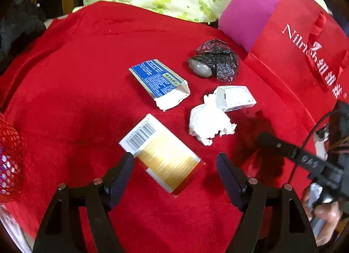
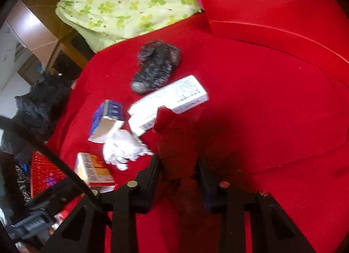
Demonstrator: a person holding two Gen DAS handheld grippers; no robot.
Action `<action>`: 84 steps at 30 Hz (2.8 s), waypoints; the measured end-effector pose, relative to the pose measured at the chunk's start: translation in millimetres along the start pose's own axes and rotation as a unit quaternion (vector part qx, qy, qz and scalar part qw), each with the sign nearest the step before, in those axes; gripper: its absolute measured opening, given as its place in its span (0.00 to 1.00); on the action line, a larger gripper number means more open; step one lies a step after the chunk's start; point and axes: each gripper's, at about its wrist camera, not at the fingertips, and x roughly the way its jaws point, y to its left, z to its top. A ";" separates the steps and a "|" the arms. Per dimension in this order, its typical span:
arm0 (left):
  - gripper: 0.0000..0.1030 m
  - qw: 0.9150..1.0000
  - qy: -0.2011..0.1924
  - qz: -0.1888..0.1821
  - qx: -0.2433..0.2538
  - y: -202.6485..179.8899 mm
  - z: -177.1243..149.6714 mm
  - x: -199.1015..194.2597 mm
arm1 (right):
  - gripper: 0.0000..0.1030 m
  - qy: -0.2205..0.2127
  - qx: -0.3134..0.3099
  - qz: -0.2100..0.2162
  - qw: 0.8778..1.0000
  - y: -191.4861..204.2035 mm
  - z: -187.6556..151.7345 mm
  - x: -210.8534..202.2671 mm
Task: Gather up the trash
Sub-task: 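Bring both open tools back over the remaining trash on the cloth, then grasp the white-and-gold barcode box with the left tool while the right tool grasps the dark red ribbon, then lift the box and ribbon and carry both toward the red mesh basket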
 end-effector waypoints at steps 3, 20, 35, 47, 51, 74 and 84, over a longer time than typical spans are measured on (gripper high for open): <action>0.76 1.000 0.000 0.005 -0.006 6.1 -4.0 1.1 | 0.36 0.012 -0.001 0.022 1.000 6.3 0.0 2.0; 0.76 0.998 0.007 -0.031 -0.049 15.0 1.8 7.8 | 0.61 0.061 0.089 0.079 0.991 -20.2 -1.4 24.7; 0.67 0.998 0.043 -0.021 -0.044 13.9 -6.2 41.3 | 0.36 0.044 0.041 0.017 0.998 -6.2 -3.5 22.5; 0.67 0.996 -0.046 0.056 0.052 8.2 -17.8 -20.7 | 0.35 -0.020 -0.025 0.033 0.999 37.2 -4.0 4.6; 0.67 0.989 -0.087 0.087 0.080 8.4 -24.4 -50.6 | 0.35 -0.055 -0.042 0.052 0.996 52.2 -4.2 -7.9; 0.67 0.968 -0.173 0.137 0.120 11.1 -48.4 -122.5 | 0.35 -0.148 -0.105 0.044 0.982 88.1 -12.4 -37.2; 0.67 0.960 -0.193 0.143 0.143 0.5 -53.9 -139.7 | 0.35 -0.177 -0.113 0.063 0.976 92.3 -15.0 -54.8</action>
